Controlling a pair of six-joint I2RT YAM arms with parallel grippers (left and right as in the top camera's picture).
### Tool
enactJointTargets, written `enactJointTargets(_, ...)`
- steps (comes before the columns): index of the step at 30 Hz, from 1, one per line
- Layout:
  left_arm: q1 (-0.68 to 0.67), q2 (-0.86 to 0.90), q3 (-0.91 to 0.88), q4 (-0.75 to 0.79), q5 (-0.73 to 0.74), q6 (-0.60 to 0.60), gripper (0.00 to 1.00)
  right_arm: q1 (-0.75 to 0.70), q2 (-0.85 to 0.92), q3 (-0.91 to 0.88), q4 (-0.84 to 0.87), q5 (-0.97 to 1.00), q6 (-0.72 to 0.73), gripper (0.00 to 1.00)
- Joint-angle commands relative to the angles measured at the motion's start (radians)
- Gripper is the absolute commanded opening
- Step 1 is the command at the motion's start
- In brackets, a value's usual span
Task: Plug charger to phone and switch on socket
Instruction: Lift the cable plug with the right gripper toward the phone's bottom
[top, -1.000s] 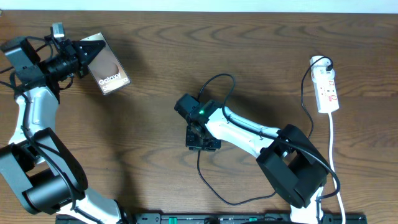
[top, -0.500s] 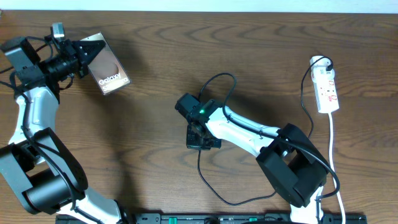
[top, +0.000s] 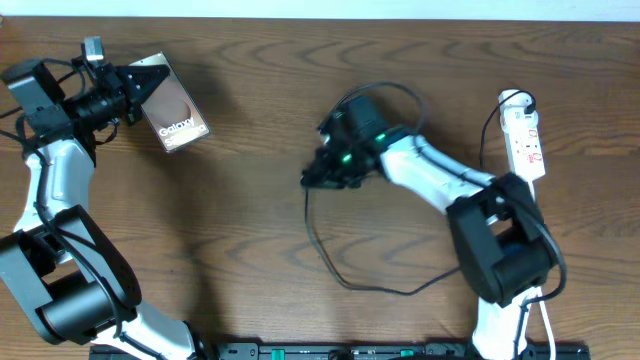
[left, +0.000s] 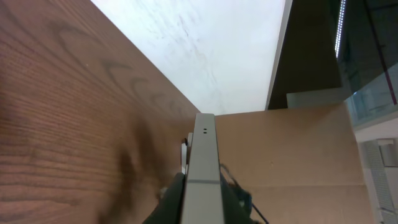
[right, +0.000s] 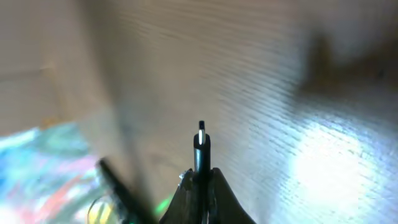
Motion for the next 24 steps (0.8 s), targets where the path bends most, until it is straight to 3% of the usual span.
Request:
enactJointTargets(1,0.000,-0.015,0.005,0.005,0.031,0.013,0.07,-0.071,0.015,-0.001,0.004,-0.278,-0.283,0.01)
enactJointTargets(5,0.000,-0.015,0.005,0.005,0.031,0.013,0.07,-0.133,0.016,-0.001,0.054,-0.358,-0.425,0.01)
enactJointTargets(14,-0.038,-0.015,0.005,0.005,0.031,0.014,0.07,-0.119,0.065,-0.001,0.255,-0.615,-0.484,0.01)
enactJointTargets(19,-0.084,-0.015,0.005,0.013,0.026,0.025,0.07,-0.096,0.171,-0.001,0.379,-0.757,-0.386,0.01)
enactJointTargets(24,-0.116,-0.015,0.005,0.026,0.020,0.025,0.07,-0.076,0.215,-0.001,0.451,-0.756,-0.274,0.01)
